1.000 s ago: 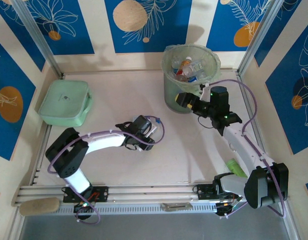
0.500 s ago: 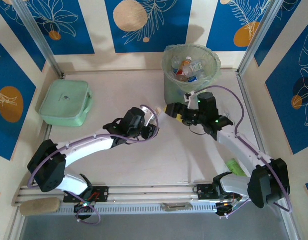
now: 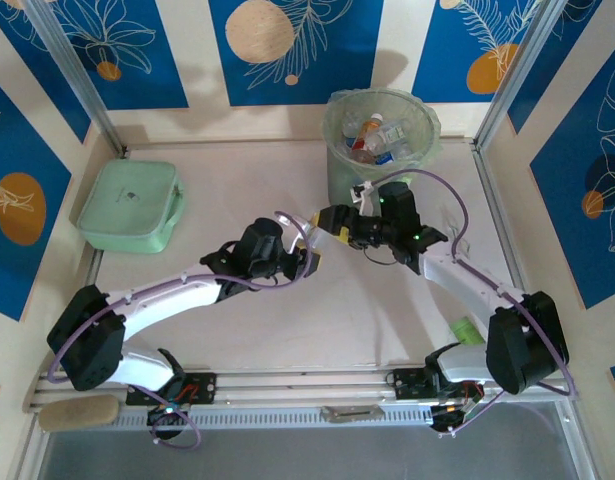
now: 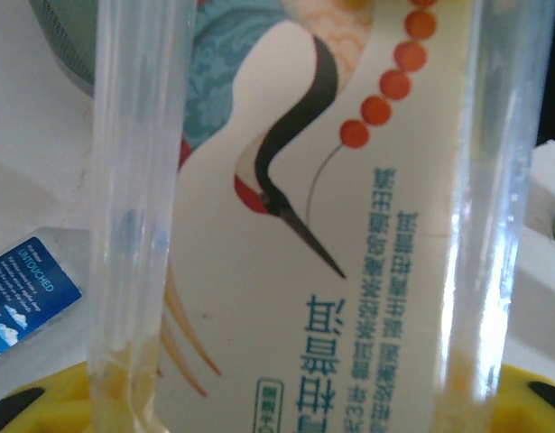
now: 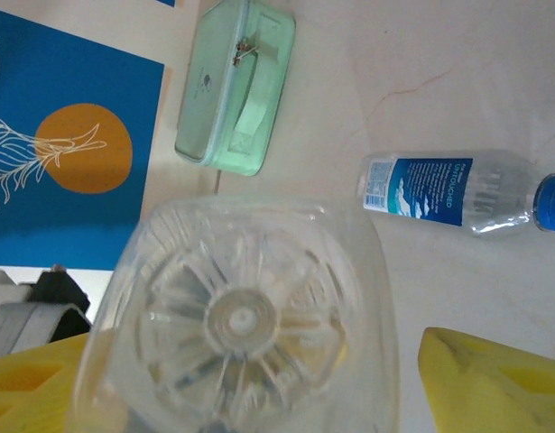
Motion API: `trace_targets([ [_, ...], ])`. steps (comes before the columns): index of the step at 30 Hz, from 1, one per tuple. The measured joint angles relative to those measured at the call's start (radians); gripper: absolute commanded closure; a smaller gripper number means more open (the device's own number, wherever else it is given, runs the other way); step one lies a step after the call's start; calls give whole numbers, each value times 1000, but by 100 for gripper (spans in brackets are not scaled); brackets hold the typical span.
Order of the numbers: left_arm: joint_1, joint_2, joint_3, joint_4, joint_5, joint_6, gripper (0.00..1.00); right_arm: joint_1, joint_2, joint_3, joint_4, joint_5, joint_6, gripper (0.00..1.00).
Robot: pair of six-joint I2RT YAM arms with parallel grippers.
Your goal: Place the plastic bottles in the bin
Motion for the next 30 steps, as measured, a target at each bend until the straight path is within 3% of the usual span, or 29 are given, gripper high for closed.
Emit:
trace_targets([
  [8, 0, -11, -19, 7, 6, -8, 45, 8, 34, 19, 27, 0, 14, 44],
  [14, -1, -27, -27, 21, -2, -29, 10, 10, 41, 24, 30, 8, 17, 48],
  [17, -1, -57, -33, 32, -16, -36, 0, 5, 41, 24, 28, 21, 12, 48],
  [22, 36, -158, -87, 68, -55, -66, 1, -41, 34, 43, -14, 44, -19, 48],
  [30, 245, -267, -203, 115, -88, -200, 1, -100, 18, 217, -72, 61, -91, 49],
])
